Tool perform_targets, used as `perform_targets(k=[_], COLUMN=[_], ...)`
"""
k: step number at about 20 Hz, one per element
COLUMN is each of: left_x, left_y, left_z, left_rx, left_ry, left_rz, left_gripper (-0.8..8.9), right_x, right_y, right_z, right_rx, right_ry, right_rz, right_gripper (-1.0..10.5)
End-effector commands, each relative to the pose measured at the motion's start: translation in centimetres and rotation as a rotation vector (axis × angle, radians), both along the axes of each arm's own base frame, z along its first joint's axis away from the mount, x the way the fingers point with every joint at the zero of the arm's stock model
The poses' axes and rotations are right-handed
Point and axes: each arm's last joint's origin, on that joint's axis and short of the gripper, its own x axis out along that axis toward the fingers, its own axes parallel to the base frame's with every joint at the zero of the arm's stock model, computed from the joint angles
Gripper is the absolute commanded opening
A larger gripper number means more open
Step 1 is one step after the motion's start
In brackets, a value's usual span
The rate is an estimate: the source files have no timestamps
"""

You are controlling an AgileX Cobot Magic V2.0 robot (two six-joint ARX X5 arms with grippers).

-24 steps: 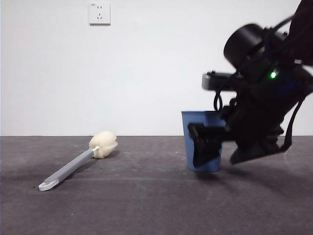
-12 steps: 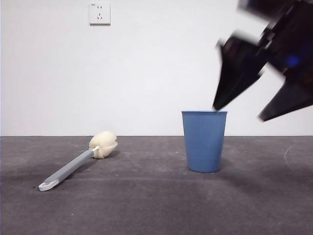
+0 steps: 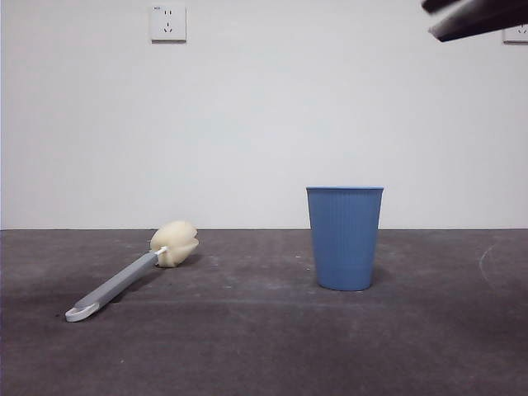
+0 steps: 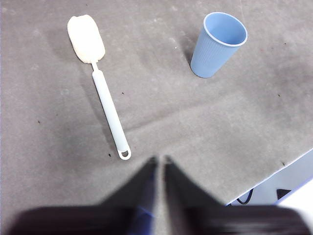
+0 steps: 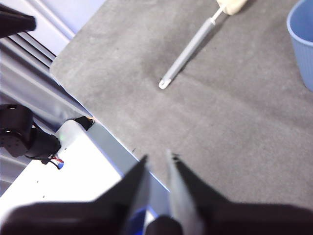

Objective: Pick up the cup brush,pick up the cup,insert the brush into the cup,clean the cup,put the cup brush back,put the cup back to the fixed position on the table

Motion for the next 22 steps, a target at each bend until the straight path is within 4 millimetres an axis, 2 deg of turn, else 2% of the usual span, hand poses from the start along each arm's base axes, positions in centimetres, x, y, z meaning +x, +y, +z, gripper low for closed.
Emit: perform_targets(k=[1, 18, 20, 22], left_x=[0.0, 0.0, -0.3, -0.2], left_y=[0.0, 0.1, 0.7, 1.4], left_z=[-0.1, -0.1, 0.2, 1.3], left_rx=[0.009, 0.023, 0.113, 0.093], left_ry=[-0.004, -0.009, -0.109, -0.277], left_rz=[-0.008, -0.005, 0.017, 0.109], left_gripper=[-0.05, -0.04, -0.02, -0.02], right_x=[0.0, 0.0, 0.0, 0.0], right_y=[0.0, 0.0, 0.0, 0.0], right_z=[0.1, 0.1, 0.1, 0.1], right_rx=[0.008, 0.009, 0.009, 0.009], right_ry=[0.007, 0.017, 0.017, 0.017], right_rz=[-0.004, -0.010, -0.010, -0.010], right_gripper=[-0.1, 0.0, 0.0, 0.0])
